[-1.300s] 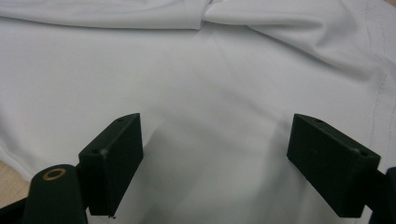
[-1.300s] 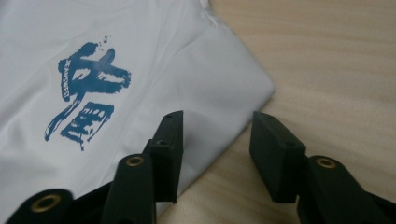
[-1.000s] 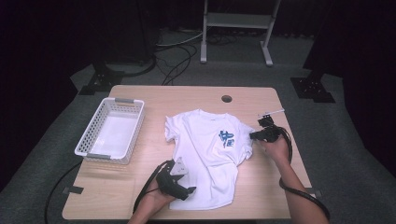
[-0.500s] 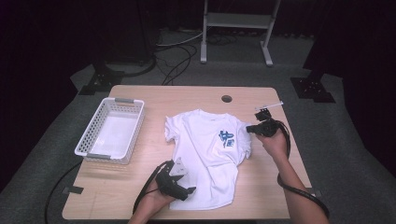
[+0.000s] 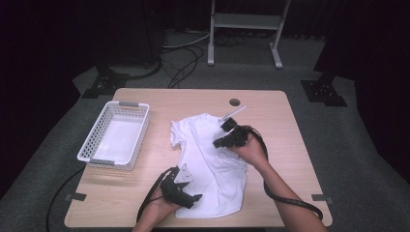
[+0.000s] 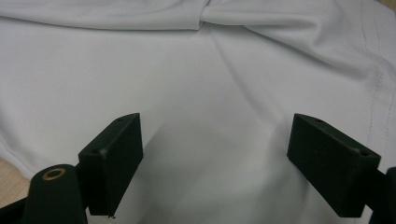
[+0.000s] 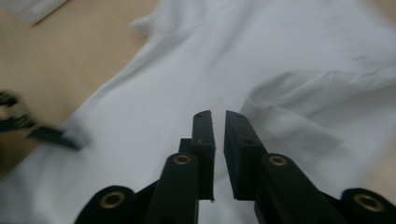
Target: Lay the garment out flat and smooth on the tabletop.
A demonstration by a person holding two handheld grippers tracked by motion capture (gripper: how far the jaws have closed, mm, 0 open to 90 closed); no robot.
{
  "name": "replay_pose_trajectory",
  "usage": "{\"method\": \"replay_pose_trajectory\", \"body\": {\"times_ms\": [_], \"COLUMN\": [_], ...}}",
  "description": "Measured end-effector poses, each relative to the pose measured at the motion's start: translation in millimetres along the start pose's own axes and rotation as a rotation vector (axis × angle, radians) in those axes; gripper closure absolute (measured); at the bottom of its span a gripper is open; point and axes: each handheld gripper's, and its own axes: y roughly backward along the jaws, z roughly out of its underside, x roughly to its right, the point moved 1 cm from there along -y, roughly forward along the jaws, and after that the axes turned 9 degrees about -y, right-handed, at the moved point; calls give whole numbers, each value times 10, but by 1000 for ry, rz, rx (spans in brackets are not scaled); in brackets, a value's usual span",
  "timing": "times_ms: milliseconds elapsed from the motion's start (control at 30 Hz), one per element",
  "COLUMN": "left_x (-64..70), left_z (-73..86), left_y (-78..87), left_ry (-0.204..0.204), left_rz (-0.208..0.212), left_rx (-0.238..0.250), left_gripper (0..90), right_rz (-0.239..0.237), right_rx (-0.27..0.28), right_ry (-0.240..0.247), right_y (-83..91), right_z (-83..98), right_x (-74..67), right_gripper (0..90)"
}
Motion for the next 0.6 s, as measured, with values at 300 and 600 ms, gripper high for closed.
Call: {"method": "replay_pose_trajectory", "body": {"times_ms": [300,600], "left_x": [2,1], "left_z": [-2,0], "left_y": [2,3], "left_ry": [2,0], "left_rz": [0,2], "left_rx": [-2,-2], "left_gripper": [179,178], "right_rz": [118,186], "right_rx": [5,11], "right_ry": [24,-6], "right_y": [-69,-202], "right_z": [6,-47], "right_x": [98,351], "right_gripper": [697,657]}}
